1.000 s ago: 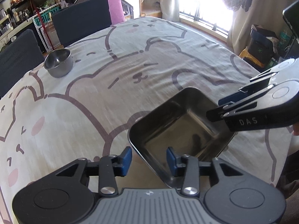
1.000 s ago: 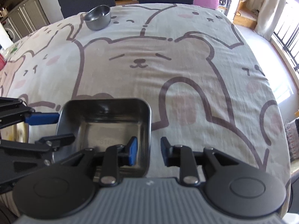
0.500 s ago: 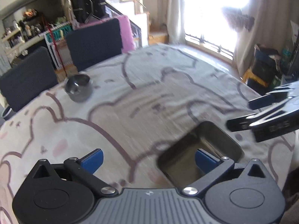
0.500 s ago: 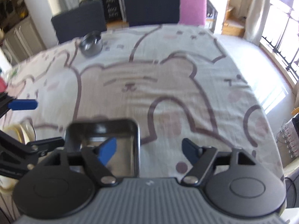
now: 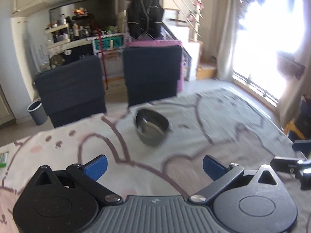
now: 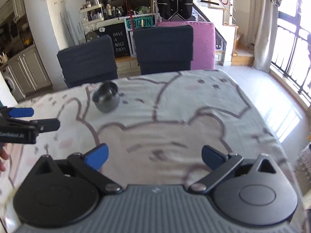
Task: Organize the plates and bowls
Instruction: 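Move both tools to the rim of the small steel bowl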
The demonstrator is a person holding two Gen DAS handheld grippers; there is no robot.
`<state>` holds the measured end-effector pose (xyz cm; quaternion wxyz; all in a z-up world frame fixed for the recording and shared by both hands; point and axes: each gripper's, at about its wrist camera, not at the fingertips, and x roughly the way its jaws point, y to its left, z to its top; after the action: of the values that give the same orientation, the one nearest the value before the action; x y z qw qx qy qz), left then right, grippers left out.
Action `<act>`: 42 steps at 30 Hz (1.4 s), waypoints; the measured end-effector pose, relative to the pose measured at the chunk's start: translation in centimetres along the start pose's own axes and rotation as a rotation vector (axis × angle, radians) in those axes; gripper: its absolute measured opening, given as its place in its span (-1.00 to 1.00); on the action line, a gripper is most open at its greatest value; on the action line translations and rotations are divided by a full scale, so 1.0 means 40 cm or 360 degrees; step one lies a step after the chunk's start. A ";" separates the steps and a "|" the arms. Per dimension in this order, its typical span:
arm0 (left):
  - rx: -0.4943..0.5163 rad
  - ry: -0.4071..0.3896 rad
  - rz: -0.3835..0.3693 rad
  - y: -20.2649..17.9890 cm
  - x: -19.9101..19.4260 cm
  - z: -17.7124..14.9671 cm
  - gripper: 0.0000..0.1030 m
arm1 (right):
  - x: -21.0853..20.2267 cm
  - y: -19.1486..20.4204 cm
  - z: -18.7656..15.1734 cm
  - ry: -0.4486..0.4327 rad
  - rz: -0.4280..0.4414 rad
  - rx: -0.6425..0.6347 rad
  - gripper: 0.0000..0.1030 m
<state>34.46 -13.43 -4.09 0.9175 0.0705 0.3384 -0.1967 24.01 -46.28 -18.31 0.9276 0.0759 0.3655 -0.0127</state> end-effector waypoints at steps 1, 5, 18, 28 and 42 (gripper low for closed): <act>-0.0008 -0.0009 0.0013 0.013 0.014 0.014 1.00 | 0.019 0.011 0.018 -0.0005 0.0016 0.0030 1.00; -0.0035 -0.0031 0.0042 0.064 0.076 0.057 1.00 | 0.111 0.062 0.090 -0.0018 0.0069 0.0164 1.00; -0.0094 0.0006 0.0179 0.184 0.285 0.146 1.00 | 0.431 0.164 0.191 0.0002 0.0017 0.0378 1.00; -0.0034 0.0064 0.0092 0.135 0.403 0.144 1.00 | 0.568 0.199 0.178 0.0096 -0.0071 0.0243 1.00; 0.0070 0.0093 0.0263 0.124 0.423 0.121 1.00 | 0.550 0.157 0.156 0.0089 -0.0126 0.0036 1.00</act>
<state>51.11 -15.50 -11.40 0.9187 0.1239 0.3535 -0.1255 44.84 -40.32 -27.96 0.9149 0.0722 0.3938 -0.0515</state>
